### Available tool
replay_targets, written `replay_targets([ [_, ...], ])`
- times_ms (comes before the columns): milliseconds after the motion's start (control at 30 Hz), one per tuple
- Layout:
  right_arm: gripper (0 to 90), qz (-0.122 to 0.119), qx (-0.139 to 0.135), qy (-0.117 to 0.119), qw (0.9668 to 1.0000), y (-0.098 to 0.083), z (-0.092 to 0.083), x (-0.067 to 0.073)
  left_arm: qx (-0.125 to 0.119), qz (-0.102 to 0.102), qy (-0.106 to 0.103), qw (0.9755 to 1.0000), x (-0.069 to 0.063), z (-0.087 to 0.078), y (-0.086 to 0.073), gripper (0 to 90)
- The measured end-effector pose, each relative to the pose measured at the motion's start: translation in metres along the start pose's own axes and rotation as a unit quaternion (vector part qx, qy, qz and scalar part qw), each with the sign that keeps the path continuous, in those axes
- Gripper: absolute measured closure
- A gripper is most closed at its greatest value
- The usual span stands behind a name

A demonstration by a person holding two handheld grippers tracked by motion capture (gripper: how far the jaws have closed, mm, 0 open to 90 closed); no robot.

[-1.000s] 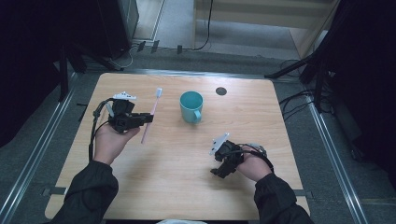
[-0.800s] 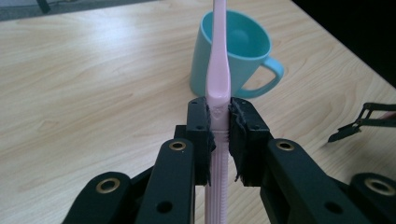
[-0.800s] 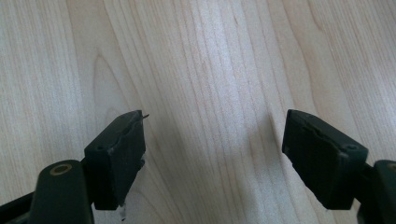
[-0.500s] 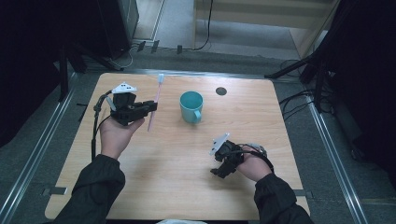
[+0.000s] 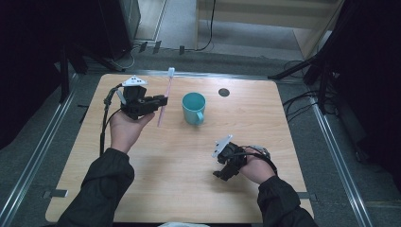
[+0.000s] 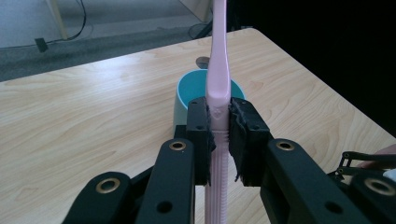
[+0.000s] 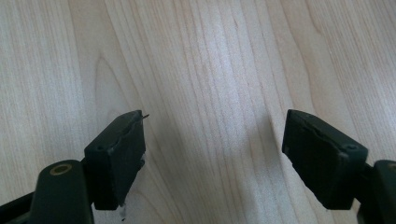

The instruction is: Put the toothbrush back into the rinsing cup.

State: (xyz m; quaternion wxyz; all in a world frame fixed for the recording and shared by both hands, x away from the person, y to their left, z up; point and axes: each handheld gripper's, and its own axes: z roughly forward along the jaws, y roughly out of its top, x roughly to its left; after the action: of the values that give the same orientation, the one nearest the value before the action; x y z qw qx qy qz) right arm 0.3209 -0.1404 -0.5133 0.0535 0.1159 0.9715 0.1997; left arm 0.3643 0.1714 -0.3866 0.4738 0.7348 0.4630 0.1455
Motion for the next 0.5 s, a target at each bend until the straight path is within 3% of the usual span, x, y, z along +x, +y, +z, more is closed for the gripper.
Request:
replay_targets([
  [500,21.3,-0.002,-0.008,0.001,1.0000,-0.001,-0.001,0.000,-0.010,0.011,-0.011,0.9998,-0.009,0.021,0.025,78.2],
])
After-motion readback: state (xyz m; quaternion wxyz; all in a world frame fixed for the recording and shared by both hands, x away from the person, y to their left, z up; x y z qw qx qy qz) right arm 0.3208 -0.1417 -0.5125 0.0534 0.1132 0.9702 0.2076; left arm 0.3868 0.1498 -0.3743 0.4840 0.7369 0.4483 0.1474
